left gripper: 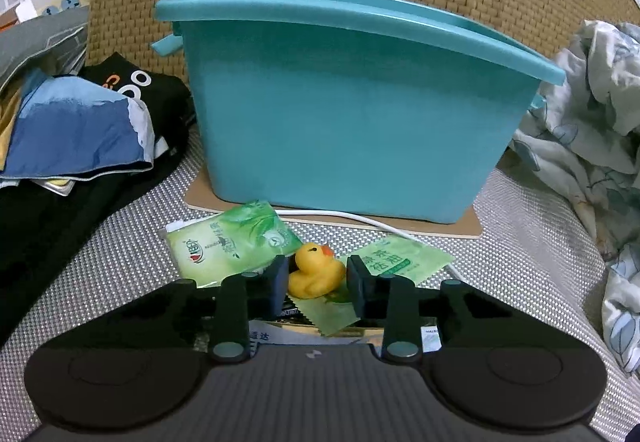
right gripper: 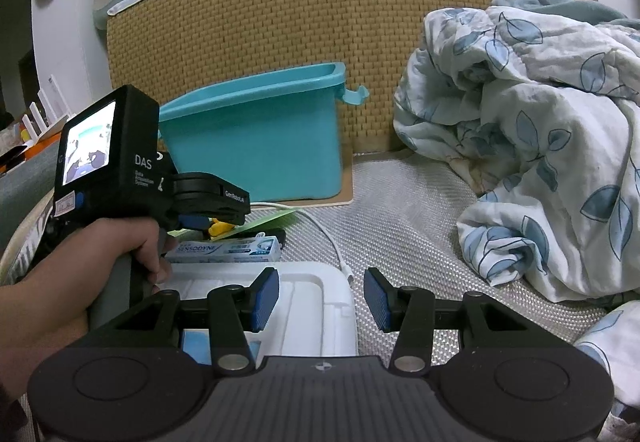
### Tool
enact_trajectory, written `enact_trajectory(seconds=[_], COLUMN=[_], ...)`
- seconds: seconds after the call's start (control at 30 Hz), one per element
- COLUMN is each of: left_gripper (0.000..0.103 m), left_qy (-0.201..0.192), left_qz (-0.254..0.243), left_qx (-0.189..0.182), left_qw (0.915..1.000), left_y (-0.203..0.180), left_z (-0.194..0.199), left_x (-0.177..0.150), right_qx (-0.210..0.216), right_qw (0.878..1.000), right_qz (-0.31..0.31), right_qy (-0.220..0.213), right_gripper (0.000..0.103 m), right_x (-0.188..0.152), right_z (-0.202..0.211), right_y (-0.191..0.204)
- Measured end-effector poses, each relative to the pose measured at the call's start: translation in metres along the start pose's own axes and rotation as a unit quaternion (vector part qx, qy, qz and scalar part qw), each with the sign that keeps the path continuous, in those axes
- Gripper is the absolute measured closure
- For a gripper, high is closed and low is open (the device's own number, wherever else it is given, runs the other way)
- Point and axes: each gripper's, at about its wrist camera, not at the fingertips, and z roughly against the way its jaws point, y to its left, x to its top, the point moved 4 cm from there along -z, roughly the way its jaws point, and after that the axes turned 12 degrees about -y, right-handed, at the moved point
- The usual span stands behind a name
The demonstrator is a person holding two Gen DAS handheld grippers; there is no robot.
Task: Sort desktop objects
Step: 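Reach the left gripper forward to the yellow rubber duck, then close the left gripper on the yellow rubber duck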
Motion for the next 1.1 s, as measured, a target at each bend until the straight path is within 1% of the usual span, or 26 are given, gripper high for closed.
enact_trajectory(seconds=[0.07, 0.33, 0.47, 0.57, 1.1], left_gripper=[0.072, 0.072, 0.072, 0.072, 0.072], left_qy=[0.0, -0.006, -0.012, -0.014, -0.057], left_qz=[0.001, -0.004, -0.01, -0.006, -0.025], left_qx=[-0.001, -0.008, -0.01, -0.01, -0.027], left_qw=[1.0, 0.9999, 0.9998, 0.9998, 0.9977], left_y=[0.001, 0.0, -0.002, -0.001, -0.001], left_z=[0.001, 0.007, 0.012, 0.016, 0.059], left_x=[0.001, 0.003, 0.005, 0.007, 0.038], right_qx=[0.0, 0.002, 0.002, 0.002, 0.005], right_qw=[1.0, 1.0, 1.0, 1.0, 1.0], right_qz=[-0.001, 0.008, 0.005, 0.002, 0.003], right_qy=[0.0, 0.001, -0.002, -0.002, -0.004], right_gripper=[0.052, 0.052, 0.052, 0.052, 0.052], right_x=[0.0, -0.002, -0.001, 0.0, 0.0], right_z=[0.001, 0.001, 0.002, 0.002, 0.003], right_y=[0.0, 0.003, 0.001, 0.0, 0.001])
